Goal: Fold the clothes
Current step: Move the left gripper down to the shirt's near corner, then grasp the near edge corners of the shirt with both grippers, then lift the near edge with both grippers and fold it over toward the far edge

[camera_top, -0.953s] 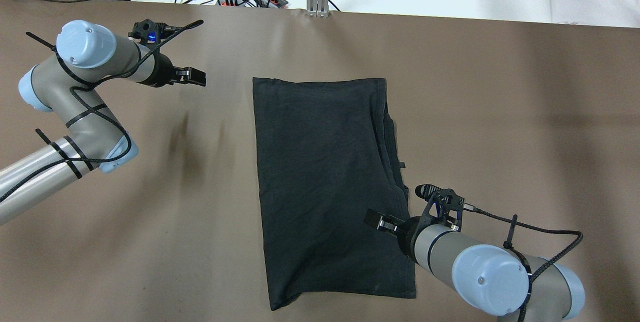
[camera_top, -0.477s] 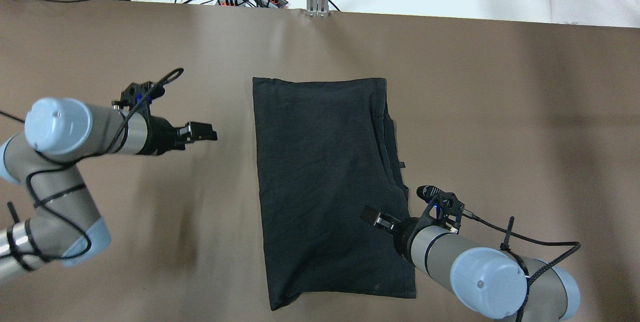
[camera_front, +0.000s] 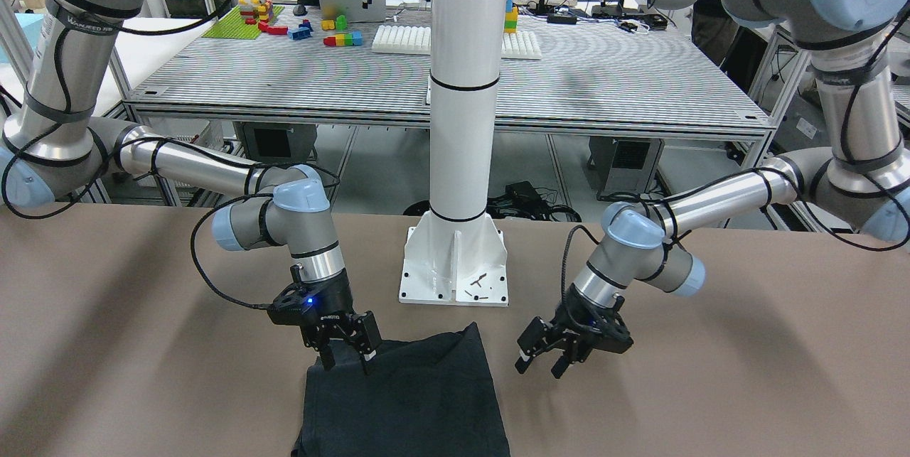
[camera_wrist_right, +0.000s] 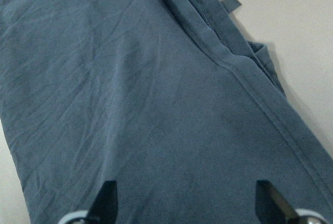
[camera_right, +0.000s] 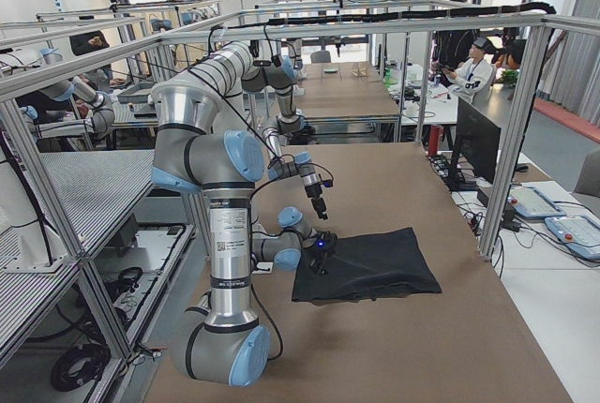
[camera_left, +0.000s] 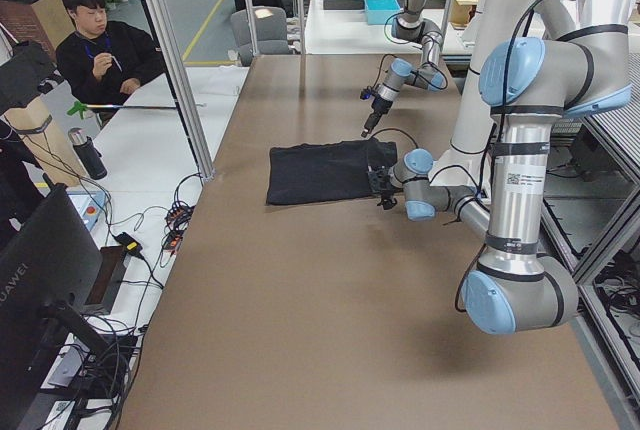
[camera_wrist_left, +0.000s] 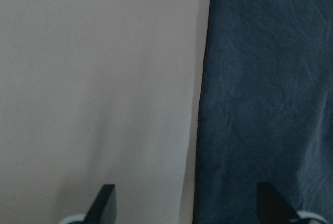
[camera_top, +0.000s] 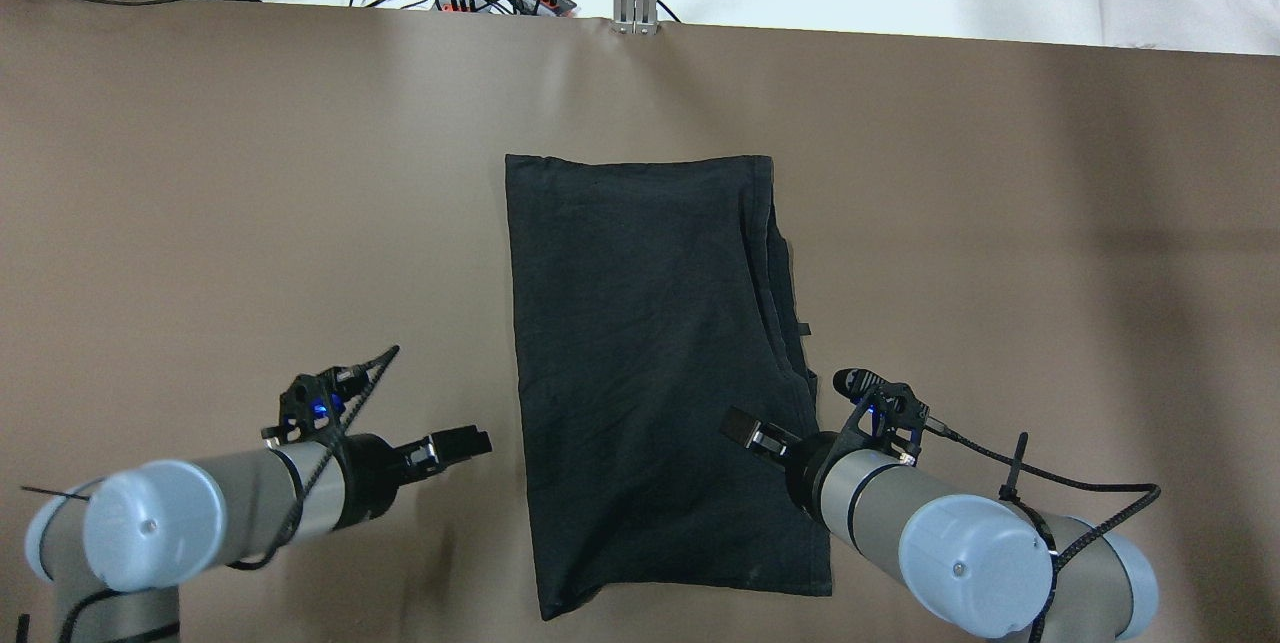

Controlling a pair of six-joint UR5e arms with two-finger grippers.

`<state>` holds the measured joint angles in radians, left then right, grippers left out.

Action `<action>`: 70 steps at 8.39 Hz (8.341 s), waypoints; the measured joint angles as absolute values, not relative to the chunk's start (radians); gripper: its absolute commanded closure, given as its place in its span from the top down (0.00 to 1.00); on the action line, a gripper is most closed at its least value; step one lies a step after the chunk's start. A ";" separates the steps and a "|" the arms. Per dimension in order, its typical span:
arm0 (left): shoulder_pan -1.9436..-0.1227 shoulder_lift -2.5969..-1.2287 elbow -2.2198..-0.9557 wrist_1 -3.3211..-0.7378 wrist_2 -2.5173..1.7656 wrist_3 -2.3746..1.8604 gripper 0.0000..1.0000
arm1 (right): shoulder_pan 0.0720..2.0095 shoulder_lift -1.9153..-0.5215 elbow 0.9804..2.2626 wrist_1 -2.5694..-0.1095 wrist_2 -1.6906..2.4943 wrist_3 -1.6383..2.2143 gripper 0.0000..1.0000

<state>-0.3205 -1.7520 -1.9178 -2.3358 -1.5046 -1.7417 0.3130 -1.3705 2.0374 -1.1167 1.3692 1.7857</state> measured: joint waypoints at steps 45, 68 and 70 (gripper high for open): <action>-0.090 -1.846 -1.886 -2.332 -1.239 -1.847 0.00 | 0.133 -1.287 1.886 -1.252 1.137 2.165 0.00; -0.640 -2.223 -1.511 -2.098 -1.576 -1.538 0.94 | 0.511 -1.011 1.696 -1.303 1.328 1.712 0.91; -0.701 -2.247 -1.484 -2.102 -1.667 -1.495 0.94 | 0.577 -0.982 1.694 -1.304 1.459 1.651 0.91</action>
